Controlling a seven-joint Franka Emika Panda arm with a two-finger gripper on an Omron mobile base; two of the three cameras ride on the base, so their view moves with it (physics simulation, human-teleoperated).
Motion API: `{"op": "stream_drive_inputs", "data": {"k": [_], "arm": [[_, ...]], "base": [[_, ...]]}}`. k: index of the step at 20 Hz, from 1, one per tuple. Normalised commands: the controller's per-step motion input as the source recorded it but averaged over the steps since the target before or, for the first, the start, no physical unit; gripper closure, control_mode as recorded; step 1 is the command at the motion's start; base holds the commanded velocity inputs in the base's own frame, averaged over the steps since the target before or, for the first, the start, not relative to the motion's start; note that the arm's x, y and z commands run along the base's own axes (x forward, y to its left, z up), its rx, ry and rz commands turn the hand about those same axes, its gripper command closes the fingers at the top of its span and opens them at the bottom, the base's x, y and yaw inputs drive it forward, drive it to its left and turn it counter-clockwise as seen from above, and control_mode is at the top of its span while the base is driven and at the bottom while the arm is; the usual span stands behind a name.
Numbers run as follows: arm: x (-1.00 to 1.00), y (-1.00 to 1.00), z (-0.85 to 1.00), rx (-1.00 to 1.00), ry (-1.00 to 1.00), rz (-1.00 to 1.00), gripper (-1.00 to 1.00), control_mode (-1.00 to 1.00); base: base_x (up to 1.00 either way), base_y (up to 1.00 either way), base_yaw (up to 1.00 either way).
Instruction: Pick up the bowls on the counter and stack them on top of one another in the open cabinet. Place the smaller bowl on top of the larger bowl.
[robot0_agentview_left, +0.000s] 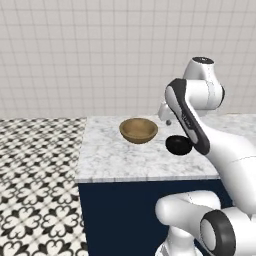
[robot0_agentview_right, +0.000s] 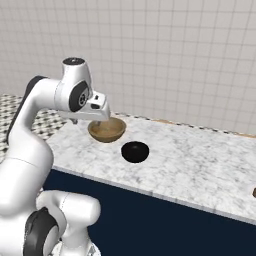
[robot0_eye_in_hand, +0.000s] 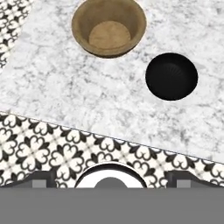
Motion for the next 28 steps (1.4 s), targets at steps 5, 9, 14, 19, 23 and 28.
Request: {"op": "stream_drive_inputs", "data": {"k": [5, 9, 14, 19, 23, 28], "arm": [[0.12, -0.64, -0.73, 0.01, 0.01, -0.11, -1.00, -1.00], [0.95, -0.57, -1.00, -0.07, 0.10, -0.12, -1.00, -1.00], [0.99, -0.29, -0.81, -0.07, 0.03, 0.02, -1.00, -1.00], [0.72, 0.00, -0.56, -0.01, 0.00, 0.04, -1.00, -1.00], [0.43, 0.03, -0.57, -0.02, -0.01, 0.05, -1.00, -1.00], [0.11, 0.00, -0.37, 0.00, 0.00, 0.03, -1.00, -1.00]], "base": [[0.00, 0.00, 0.00], [0.00, 0.00, 0.00], [0.00, 0.00, 0.00], [0.00, 0.00, 0.00], [0.00, 0.00, 0.00], [0.00, 0.00, 0.00]]}}
